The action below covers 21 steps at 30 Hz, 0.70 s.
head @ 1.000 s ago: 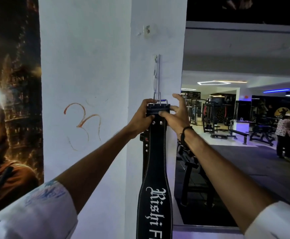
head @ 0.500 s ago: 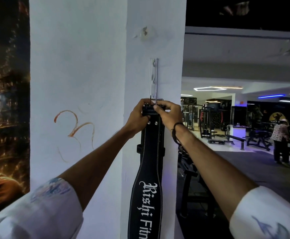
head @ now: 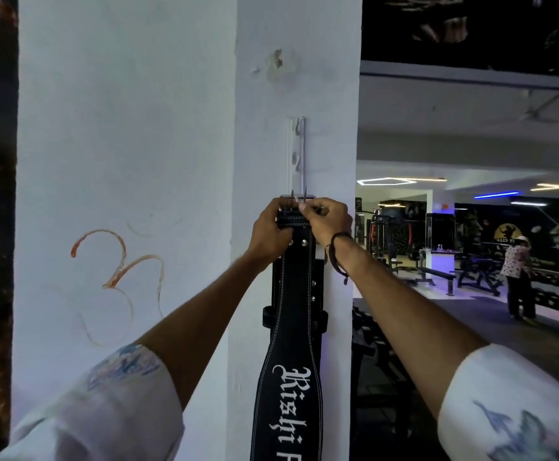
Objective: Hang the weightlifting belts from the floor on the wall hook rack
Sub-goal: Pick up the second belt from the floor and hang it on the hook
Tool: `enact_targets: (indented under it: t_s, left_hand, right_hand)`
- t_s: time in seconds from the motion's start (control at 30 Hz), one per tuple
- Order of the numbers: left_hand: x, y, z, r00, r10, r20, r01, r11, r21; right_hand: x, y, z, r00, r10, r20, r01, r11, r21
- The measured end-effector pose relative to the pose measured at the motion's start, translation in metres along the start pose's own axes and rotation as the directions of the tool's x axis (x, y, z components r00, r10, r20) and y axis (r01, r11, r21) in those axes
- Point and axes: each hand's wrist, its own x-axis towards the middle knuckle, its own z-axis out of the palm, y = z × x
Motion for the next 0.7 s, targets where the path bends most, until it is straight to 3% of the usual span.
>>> enact_targets:
  t_s: [0.1,0.2,0.33,0.53,0.7]
  left_hand:
    - [0.003,-0.007,-0.005,0.991,-0.129,0.021,0.130,0.988,-0.080]
    - [-0.003,-0.007,-0.005,0.988,-0.156,0.009,0.156,0.984,-0.082]
    - [-0.005,-0.001,0.006,0.974,-0.197,-0.111,0.190,0.979,-0.069]
    - [0.002,-0.004,0.015,0.947,-0.176,-0.270,0.215,0.969,0.124]
    - [0.007,0.015,0.018,0.891,-0.243,-0.383,0.341,0.916,0.212]
  right_hand:
    - [0.004,0.002,0.003,1.000,0.013,0.001,-0.012,0.999,-0.035]
    - [0.002,0.003,0.005,0.999,0.039,-0.020,-0.041,0.995,-0.087]
    - [-0.006,0.007,0.007,0.995,-0.016,-0.102,-0.001,0.986,-0.169]
    - [0.003,0.007,0.010,0.996,0.007,-0.090,-0.028,0.971,-0.237]
    - [0.008,0.001,0.005,0.997,0.059,-0.050,-0.069,0.969,-0.237]
